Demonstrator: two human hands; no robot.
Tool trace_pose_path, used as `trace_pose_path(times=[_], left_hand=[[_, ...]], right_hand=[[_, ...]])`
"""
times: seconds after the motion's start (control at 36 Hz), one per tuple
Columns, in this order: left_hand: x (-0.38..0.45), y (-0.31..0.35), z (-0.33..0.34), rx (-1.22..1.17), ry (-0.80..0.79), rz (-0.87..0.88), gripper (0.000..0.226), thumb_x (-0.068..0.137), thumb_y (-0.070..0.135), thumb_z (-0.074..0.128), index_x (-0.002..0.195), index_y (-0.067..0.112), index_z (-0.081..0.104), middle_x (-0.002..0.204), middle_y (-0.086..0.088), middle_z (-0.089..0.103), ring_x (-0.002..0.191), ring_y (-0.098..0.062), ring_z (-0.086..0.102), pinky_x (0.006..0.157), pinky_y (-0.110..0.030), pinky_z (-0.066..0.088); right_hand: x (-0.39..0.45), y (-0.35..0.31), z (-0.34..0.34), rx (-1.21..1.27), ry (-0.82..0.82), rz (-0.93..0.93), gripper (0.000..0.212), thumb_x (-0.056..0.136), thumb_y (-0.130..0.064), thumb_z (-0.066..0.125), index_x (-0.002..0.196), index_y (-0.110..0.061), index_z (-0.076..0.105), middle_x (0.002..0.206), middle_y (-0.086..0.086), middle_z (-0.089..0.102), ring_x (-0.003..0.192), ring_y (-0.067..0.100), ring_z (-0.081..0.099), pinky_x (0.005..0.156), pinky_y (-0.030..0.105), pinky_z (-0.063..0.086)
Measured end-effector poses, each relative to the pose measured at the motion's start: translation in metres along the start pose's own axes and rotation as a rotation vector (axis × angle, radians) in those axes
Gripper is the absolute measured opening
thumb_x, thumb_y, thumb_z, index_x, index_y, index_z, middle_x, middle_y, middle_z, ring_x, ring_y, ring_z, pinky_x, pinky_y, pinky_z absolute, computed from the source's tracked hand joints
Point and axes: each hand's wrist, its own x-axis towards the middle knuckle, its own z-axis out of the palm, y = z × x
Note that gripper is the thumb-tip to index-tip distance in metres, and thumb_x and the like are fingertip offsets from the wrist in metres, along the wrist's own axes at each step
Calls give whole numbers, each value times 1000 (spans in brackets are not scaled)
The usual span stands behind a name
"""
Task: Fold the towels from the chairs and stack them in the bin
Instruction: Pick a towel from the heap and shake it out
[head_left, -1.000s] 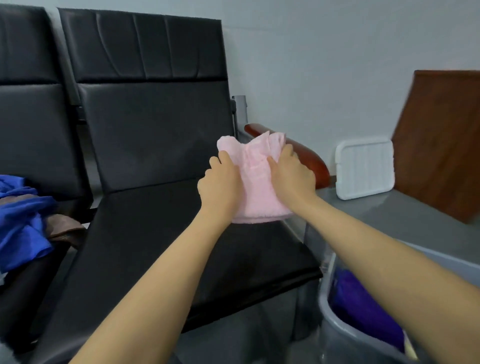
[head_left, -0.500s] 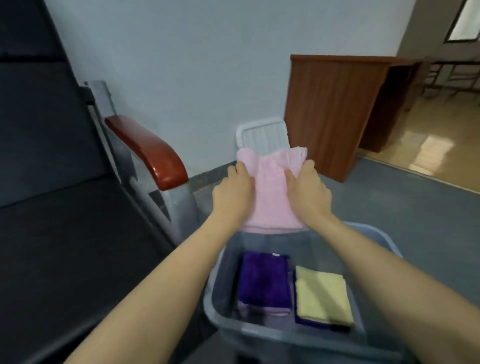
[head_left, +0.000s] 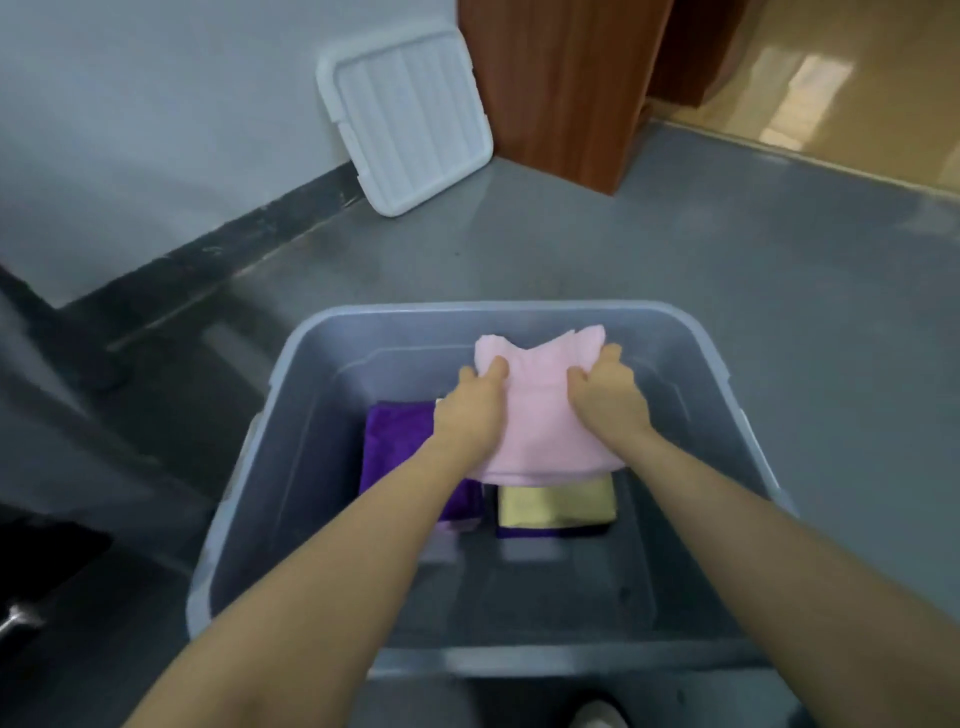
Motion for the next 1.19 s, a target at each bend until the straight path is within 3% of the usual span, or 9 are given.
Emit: trace_pose_path(times=[0.11,0.31,0.39,0.56,0.67,0.81,0.92,1.06,1.19], left_hand=[[23,-8,43,56,-89,-15,33,98,15,28,130,16,35,114,-15,40,86,-32,48,71,-38,37],[53,-23,101,96,-228,-26,38,99,15,31,137,20,32,123,-15,38,99,-36,53,79,-41,42],[61,-30,126,124,-363,-41,45,99,16,36,143,15,26,135,-20,30,113,-42,47,92,-45,41],[55,-33,149,154,-453,-86,55,93,14,43,144,23,23,141,-18,18,122,-42,37,103,-46,36],[56,-32,150,84,-427,-63,59,92,7,46,145,16,23,141,-22,14,112,-43,47,100,-45,42],[53,-28,146,139,-417,-52,59,92,18,52,143,14,24,145,-23,9,126,-42,33,105,-42,37],[45,-33,145,440,-268,124,55,92,21,51,141,13,29,150,-14,7,129,-36,24,106,-41,27],[43,-36,134,426,-225,195,46,92,23,50,136,12,40,148,-9,20,129,-31,27,105,-39,25],[39,-36,98,337,-187,140,37,95,21,44,129,7,46,134,-13,43,120,-31,43,96,-35,32]], right_hand=[[22,35,28,-3,-68,59,33,95,-20,43,120,0,37,119,22,55,104,40,56,80,41,44],[51,85,69,43,-142,131,30,93,-9,43,121,0,39,120,19,53,103,38,55,74,34,41],[55,103,90,91,-188,180,31,89,-5,43,120,-4,40,122,18,53,106,36,55,82,39,47],[51,127,112,132,-264,177,73,84,2,57,146,-1,19,148,16,31,132,31,38,107,36,37],[53,134,112,156,-172,163,59,87,-1,47,141,-6,25,134,18,47,113,36,52,89,39,47],[45,131,107,-248,-99,109,56,89,-7,48,140,-7,26,127,19,44,97,39,57,70,39,44],[38,134,110,-579,66,-166,55,60,5,71,114,-3,58,104,22,56,75,36,56,62,38,46],[36,121,108,-577,-148,-254,53,85,-2,43,135,-18,37,137,12,32,115,32,38,95,37,31],[32,89,97,-482,-189,-280,39,89,-8,43,128,-10,43,129,12,45,114,31,44,93,37,34]])
